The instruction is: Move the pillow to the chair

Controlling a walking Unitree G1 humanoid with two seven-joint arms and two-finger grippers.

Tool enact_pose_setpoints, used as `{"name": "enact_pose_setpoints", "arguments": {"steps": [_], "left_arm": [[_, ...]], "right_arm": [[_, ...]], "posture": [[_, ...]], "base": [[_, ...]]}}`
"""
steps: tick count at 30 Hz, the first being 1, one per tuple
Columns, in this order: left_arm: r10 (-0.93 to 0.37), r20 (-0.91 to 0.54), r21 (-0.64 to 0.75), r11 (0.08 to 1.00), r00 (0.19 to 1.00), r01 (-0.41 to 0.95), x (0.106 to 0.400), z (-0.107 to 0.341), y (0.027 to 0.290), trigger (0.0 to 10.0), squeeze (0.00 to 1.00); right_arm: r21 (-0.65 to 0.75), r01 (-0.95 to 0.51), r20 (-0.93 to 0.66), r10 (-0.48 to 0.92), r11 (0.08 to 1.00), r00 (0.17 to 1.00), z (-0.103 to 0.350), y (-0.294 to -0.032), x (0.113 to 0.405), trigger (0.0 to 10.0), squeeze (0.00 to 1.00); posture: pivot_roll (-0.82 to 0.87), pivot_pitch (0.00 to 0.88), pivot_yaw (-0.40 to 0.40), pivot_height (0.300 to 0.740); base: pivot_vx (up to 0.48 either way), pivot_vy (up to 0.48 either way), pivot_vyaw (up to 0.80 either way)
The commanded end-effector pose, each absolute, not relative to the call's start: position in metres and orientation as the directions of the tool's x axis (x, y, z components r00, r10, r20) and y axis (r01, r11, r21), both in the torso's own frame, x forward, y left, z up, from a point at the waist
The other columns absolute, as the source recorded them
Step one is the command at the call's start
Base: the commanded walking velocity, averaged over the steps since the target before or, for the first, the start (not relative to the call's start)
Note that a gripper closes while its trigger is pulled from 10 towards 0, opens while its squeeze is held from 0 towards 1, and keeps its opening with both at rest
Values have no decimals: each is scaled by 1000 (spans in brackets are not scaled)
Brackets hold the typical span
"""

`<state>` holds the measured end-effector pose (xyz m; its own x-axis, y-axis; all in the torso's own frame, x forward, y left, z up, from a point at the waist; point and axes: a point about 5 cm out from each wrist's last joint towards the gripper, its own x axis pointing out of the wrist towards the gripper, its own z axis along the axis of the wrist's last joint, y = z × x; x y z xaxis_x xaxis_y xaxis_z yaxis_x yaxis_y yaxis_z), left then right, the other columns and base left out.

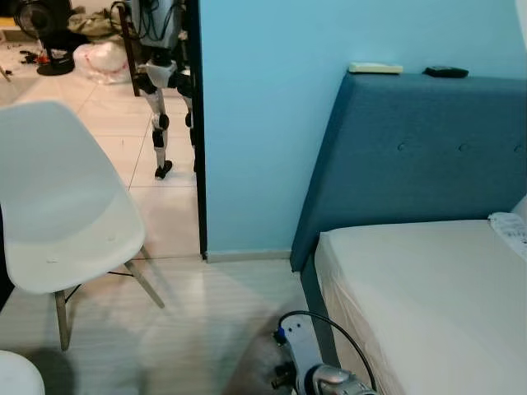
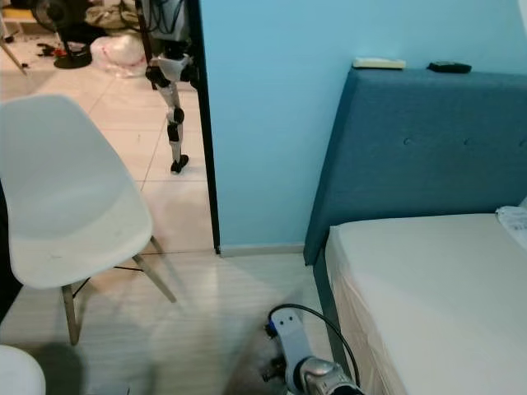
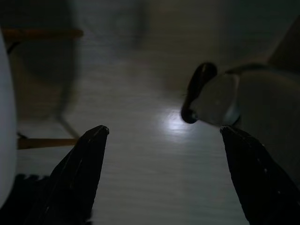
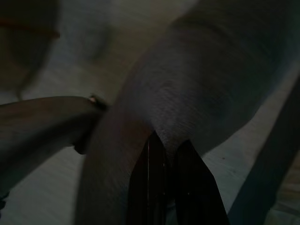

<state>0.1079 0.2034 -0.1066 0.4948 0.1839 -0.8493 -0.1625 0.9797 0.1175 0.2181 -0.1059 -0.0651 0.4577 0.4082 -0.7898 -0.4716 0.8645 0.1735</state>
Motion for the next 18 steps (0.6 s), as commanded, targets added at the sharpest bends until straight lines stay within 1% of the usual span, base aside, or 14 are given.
{"name": "enact_pose_setpoints", "arguments": {"steps": [1, 5, 11, 13, 18], "left_arm": [[177, -854, 101, 979, 490, -177, 108, -107, 202, 10000, 0], [172, -852, 82, 977, 495, -198, 109, -107, 200, 10000, 0], [170, -852, 71, 974, 495, -214, 110, -107, 200, 10000, 0], [188, -849, 76, 968, 494, -237, 111, -106, 203, 10000, 0], [195, -851, 84, 967, 488, -241, 111, -106, 205, 10000, 0]], "right_arm": [[148, -481, -793, 394, 864, 464, -65, -110, 219, 10000, 0], [141, -491, -792, 395, 860, 465, -65, -110, 219, 10000, 0], [149, -515, -773, 424, 844, 472, -62, -101, 221, 10000, 0], [143, -529, -770, 430, 836, 472, -61, -98, 222, 10000, 0], [140, -536, -766, 434, 833, 474, -61, -96, 222, 10000, 0]], "posture": [[128, 30, -105, 740], [127, 29, -106, 740], [119, 28, -103, 740], [119, 26, -102, 740], [119, 27, -101, 740]], "base": [[0, 0, 675], [0, 0, 675], [0, -438, 676], [0, 0, 675], [0, 0, 675]]}}
